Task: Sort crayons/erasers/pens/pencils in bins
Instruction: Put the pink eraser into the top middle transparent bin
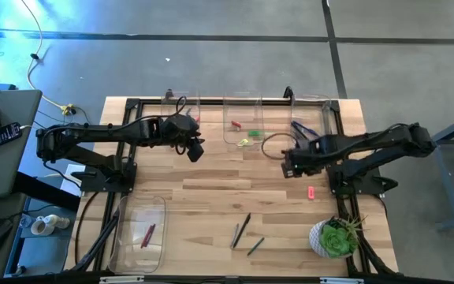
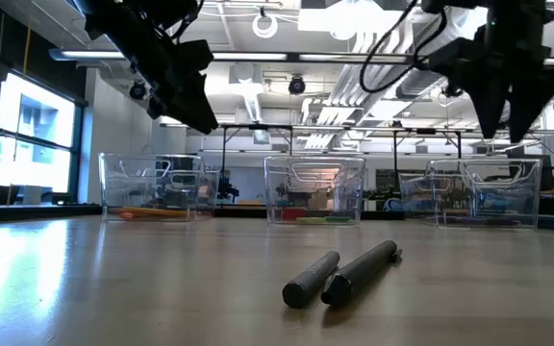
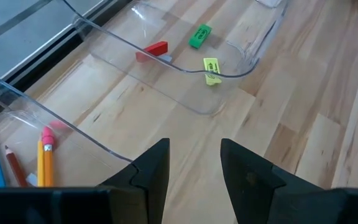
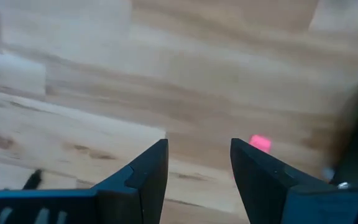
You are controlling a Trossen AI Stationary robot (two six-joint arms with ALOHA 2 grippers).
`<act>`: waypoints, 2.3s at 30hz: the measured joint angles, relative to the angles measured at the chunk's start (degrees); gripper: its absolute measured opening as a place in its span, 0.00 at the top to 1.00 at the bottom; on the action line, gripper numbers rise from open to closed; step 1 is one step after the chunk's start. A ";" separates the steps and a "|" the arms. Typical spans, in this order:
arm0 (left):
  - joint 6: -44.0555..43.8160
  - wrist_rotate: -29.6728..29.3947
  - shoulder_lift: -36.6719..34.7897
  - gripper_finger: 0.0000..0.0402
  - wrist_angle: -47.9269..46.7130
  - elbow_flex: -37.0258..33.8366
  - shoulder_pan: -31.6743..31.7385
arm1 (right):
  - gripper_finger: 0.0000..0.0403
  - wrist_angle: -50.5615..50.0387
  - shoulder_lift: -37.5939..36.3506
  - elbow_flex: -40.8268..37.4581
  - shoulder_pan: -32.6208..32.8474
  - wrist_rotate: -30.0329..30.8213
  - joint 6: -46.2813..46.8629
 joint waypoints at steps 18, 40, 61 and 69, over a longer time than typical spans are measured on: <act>0.02 0.57 0.02 0.67 0.06 0.00 -2.54 | 0.59 12.19 0.00 -16.50 12.87 -6.72 22.39; -0.42 0.51 0.04 0.67 1.12 0.00 -2.84 | 0.59 18.81 0.00 -26.22 15.46 -7.31 29.01; -3.04 0.41 0.04 0.67 -2.38 0.00 -0.72 | 0.91 22.31 -0.02 -27.46 15.22 -6.44 28.71; -1.51 0.55 0.04 0.67 -2.58 -0.02 -0.72 | 0.91 28.13 0.11 -24.82 15.19 -3.04 24.79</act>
